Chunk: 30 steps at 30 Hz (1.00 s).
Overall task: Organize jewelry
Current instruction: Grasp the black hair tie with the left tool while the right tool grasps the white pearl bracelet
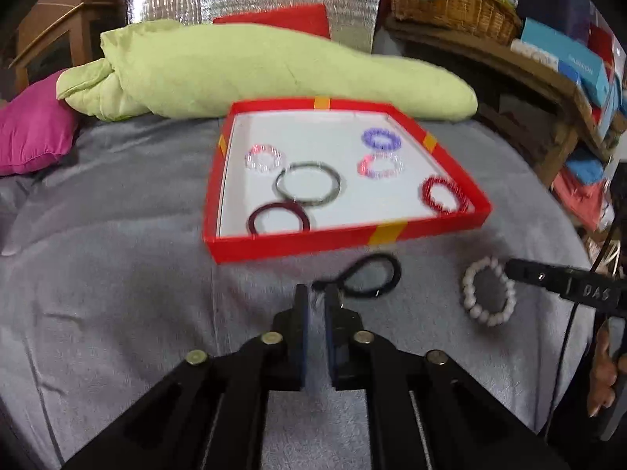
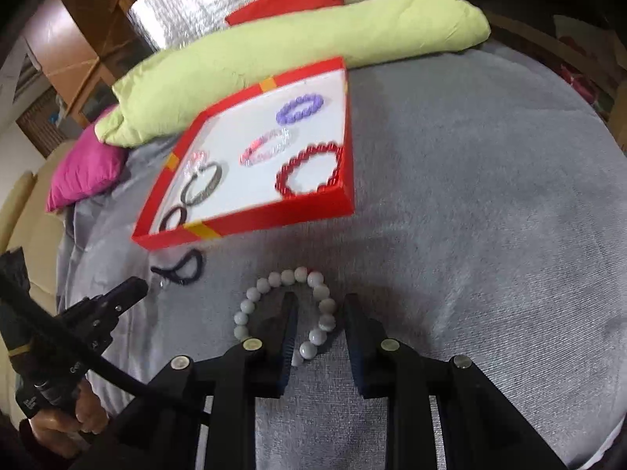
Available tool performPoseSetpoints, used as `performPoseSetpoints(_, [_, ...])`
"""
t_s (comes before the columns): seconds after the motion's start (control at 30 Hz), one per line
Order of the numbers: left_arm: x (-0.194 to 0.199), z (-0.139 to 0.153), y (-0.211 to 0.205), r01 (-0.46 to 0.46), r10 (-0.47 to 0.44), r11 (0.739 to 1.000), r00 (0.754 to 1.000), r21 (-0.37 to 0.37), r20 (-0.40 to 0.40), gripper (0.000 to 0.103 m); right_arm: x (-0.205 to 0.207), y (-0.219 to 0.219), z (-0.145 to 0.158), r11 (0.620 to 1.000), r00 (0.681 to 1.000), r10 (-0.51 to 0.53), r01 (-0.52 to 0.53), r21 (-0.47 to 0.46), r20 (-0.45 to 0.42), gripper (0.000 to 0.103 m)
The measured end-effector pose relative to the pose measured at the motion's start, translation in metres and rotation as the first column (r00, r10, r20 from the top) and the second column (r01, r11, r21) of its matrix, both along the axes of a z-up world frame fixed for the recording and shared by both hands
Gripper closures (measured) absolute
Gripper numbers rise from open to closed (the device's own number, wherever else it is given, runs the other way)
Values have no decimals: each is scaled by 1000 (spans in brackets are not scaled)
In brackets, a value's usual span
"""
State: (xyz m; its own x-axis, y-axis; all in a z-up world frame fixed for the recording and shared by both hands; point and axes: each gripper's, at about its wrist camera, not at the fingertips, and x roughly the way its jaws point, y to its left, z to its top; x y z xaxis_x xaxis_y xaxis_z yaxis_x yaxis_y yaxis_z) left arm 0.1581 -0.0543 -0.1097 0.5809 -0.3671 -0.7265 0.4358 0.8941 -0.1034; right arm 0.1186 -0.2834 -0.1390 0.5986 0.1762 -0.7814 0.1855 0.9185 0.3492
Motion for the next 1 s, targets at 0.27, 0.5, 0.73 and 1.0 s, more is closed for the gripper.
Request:
performPoseSetpoints(0.27, [16,-5,-5,-6,-2,994,997,-105,-74,50,-1,-1,2,1000,1000,2,-2,3,11,79])
performPoseSetpoints(0.5, [20,-23,-19,21,-27,998,993,-52,-114,83,-1,-3,3,1000,1000,-3,2,30,12,78])
performPoseSetpoints(0.73, [12,-17,-15,26,-29,999,997,-33,-70,85,-1,-1,1,1000,1000,0,1,24,-2,77])
performPoseSetpoints(1.0, [-3,0,-4,41,-41,998,999,-43,-18,85,2,5,-6,1000,999,28,-28,12,-29,77])
